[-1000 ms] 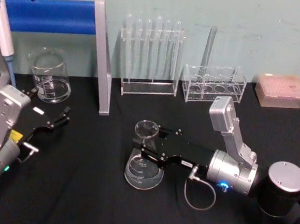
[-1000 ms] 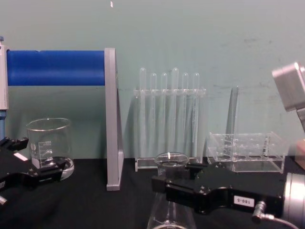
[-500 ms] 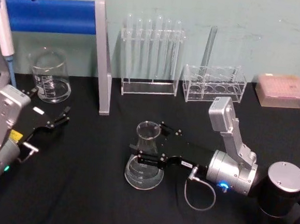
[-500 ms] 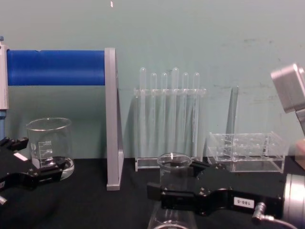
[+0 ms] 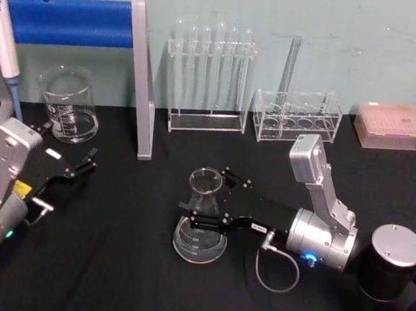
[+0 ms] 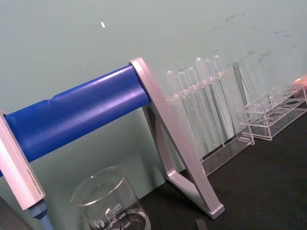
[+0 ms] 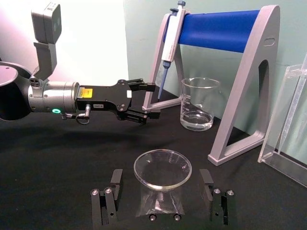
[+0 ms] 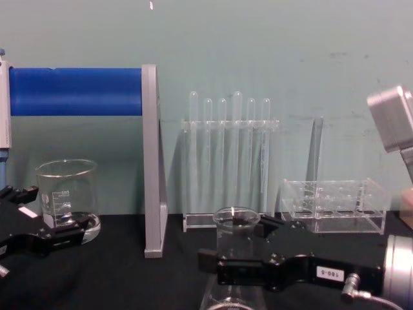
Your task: Grasp the erlenmeyer flask with one hand, shake it three times, then place it back.
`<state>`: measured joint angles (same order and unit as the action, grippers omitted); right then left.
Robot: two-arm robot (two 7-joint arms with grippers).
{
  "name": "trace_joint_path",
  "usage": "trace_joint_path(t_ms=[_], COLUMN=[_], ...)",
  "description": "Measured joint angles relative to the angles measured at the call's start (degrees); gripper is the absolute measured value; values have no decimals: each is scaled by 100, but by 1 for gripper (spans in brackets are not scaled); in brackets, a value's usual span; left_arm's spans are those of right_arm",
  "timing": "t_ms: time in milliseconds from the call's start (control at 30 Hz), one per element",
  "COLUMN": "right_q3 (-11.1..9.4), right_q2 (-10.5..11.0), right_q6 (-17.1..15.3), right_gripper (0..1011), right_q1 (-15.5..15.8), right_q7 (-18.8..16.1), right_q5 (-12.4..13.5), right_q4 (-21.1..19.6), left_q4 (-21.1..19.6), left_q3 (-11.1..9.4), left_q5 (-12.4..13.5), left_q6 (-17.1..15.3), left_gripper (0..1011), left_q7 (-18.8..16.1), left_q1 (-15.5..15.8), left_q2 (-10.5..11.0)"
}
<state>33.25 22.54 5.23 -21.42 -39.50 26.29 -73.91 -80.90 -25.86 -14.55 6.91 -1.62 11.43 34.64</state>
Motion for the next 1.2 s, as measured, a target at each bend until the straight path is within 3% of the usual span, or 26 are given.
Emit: trace_joint_path(t_ms=[667,1200], right_q3=[-9,-193], right_q2=[158,639], right_q6=[-105,-244], right_gripper=[1000,1000], right_q1=[77,433], right_q7=[49,-13], right_q5=[-41,159], right_q4=[-173,-637], left_q4=[0,0], left_q3=[0,0], left_q5=[0,0], left_q6=[0,0], left_gripper=[1001,1001], left_q7=[0,0], left_q1=[0,0], left_q2=[0,0])
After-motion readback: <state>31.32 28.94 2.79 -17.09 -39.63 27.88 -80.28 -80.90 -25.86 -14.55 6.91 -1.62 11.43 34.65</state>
